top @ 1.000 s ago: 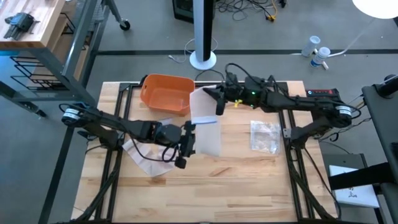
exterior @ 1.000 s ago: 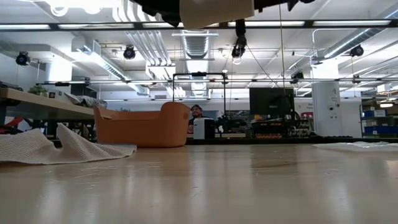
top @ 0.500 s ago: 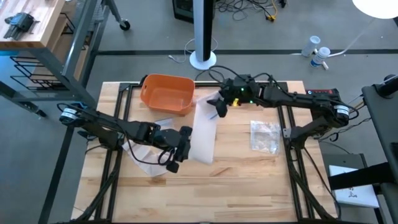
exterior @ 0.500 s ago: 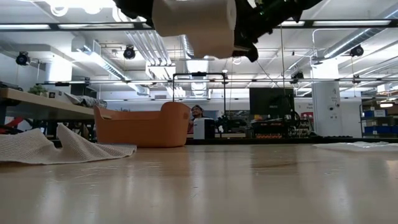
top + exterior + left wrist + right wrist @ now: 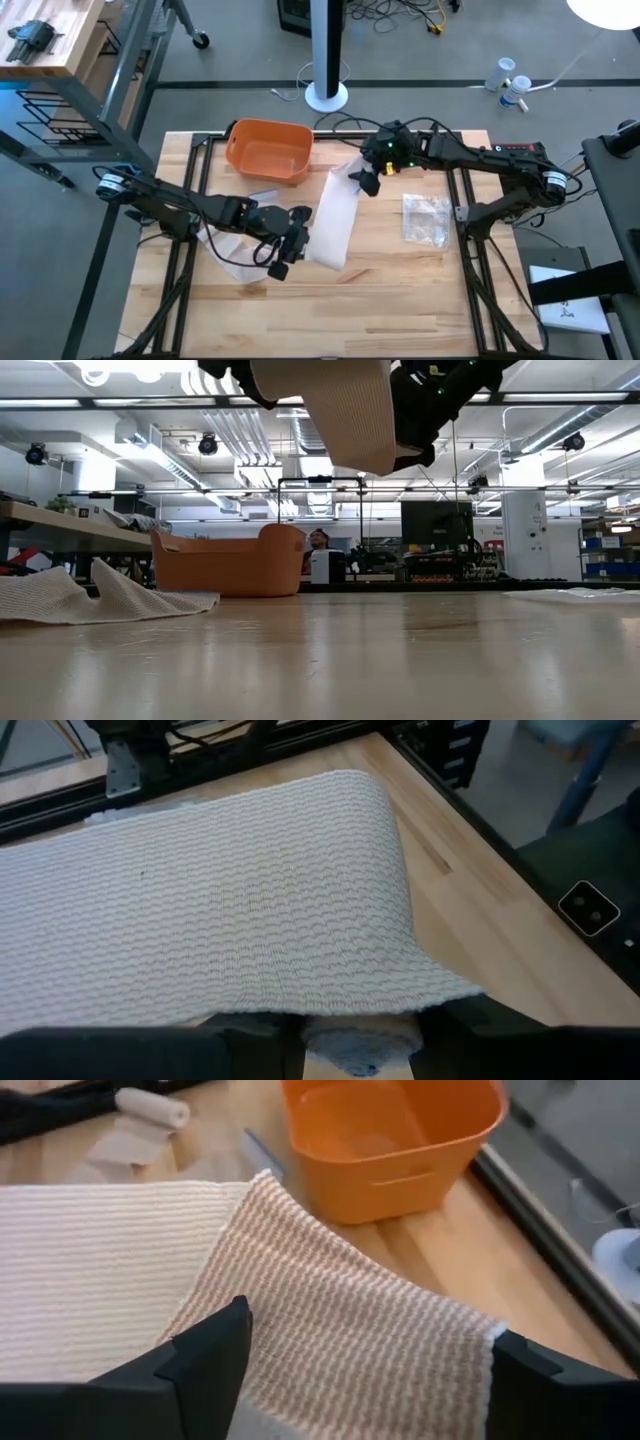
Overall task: Roll bandage
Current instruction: Roll the right white bandage
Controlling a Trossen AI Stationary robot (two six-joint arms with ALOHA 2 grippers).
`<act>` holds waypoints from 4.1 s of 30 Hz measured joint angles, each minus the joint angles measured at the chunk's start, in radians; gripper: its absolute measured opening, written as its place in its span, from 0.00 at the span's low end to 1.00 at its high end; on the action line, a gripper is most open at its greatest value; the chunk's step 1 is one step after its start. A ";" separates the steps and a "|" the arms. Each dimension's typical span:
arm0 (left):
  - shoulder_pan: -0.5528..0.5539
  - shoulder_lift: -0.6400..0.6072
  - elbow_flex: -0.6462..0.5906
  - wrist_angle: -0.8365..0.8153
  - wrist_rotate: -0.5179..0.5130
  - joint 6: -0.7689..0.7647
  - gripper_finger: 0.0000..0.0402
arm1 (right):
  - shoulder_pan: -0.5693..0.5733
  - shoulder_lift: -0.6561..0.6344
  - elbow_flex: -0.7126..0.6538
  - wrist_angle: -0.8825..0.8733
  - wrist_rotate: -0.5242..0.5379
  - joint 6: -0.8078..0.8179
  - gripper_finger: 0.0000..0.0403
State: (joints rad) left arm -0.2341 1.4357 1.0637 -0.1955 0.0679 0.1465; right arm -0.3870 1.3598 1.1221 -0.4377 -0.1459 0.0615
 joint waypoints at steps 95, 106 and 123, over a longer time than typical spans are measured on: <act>0.098 -0.026 0.427 -0.280 0.061 -0.571 0.29 | 0.574 -0.222 -0.423 0.594 0.384 -0.028 0.00; 0.097 0.018 0.417 -0.206 0.109 -0.522 0.29 | 0.587 -0.173 -0.385 0.704 0.427 -0.114 0.01; 0.097 0.040 0.371 -0.203 0.154 -0.490 0.29 | 0.583 -0.189 -0.171 0.551 0.564 -0.337 0.00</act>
State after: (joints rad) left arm -0.1371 1.4757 1.4349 -0.3989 0.2221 -0.3437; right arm 0.1959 1.1712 0.9509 0.1132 0.4186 -0.2759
